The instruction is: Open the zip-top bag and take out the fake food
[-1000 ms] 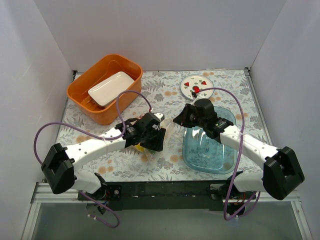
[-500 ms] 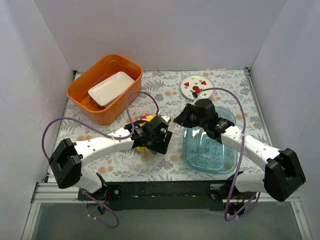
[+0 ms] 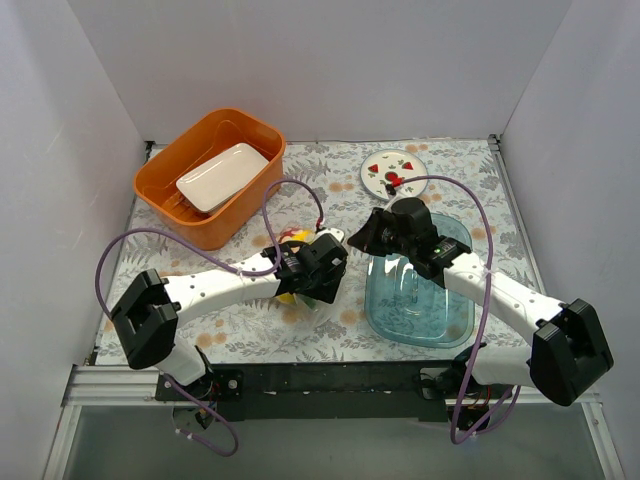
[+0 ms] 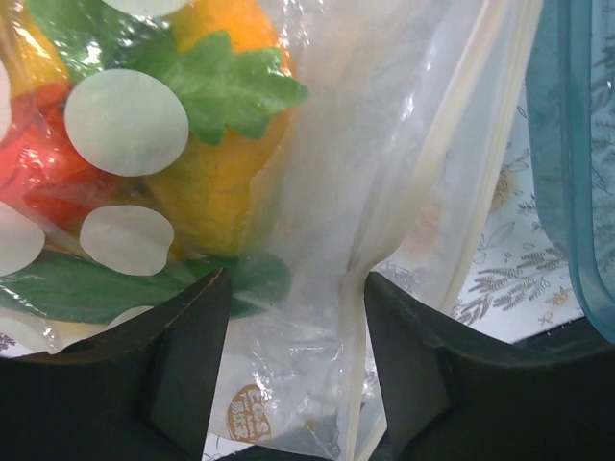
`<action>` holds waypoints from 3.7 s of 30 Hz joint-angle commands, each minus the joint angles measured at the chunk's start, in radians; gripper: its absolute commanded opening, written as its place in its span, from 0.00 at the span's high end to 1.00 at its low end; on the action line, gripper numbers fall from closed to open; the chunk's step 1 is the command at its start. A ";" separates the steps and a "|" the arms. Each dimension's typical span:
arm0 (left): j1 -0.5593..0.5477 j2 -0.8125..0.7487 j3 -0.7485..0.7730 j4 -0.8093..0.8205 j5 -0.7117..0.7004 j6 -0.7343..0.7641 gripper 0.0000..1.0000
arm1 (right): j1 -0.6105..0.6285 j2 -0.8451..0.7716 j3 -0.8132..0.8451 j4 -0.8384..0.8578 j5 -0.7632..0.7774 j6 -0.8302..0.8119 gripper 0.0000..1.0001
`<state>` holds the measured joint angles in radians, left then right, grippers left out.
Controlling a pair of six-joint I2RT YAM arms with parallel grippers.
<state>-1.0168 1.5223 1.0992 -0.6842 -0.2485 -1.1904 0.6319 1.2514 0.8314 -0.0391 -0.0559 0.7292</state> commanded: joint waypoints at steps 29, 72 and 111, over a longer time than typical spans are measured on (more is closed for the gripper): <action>0.093 -0.071 0.113 0.107 -0.029 -0.052 1.00 | 0.158 -0.197 0.015 -0.139 0.214 -0.080 0.50; 0.132 -0.085 0.062 0.149 0.089 -0.055 1.00 | -0.035 0.020 0.074 0.085 0.005 0.048 0.48; 0.132 -0.099 0.048 0.152 0.095 -0.057 1.00 | -0.037 0.003 -0.051 0.107 0.025 0.108 0.50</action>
<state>-0.8898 1.4494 1.1526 -0.5449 -0.1596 -1.2530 0.5957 1.2770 0.7807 0.0521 -0.0483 0.8349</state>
